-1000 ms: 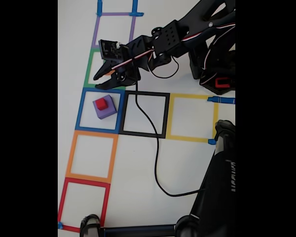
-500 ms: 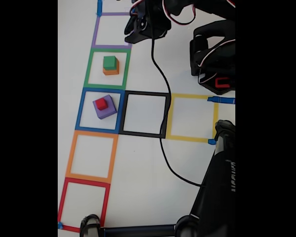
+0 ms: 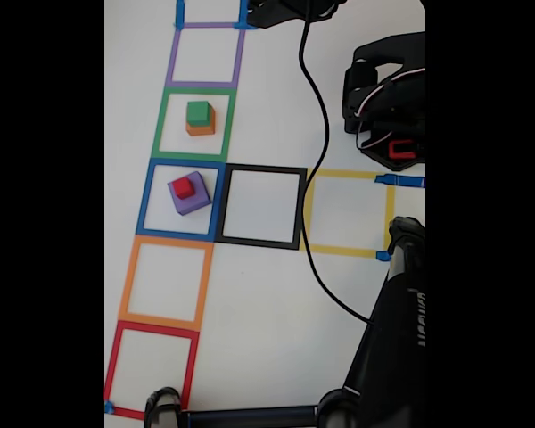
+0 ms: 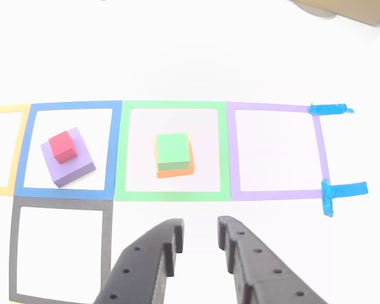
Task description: Tower of hanoi
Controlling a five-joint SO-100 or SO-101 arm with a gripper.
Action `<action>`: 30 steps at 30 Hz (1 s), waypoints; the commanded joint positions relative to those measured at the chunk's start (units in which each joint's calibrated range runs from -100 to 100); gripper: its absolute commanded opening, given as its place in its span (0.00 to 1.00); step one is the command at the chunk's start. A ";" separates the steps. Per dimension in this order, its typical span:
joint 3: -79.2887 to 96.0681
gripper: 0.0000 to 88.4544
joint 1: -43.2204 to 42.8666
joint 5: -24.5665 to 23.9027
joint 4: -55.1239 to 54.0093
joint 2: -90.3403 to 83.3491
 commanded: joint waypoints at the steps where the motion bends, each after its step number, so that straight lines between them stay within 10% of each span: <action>1: 13.92 0.09 3.59 0.00 -9.74 -4.34; 16: 64.28 0.33 5.99 0.00 -65.53 -8.21; 30: 80.10 0.34 1.00 0.00 -112.00 12.30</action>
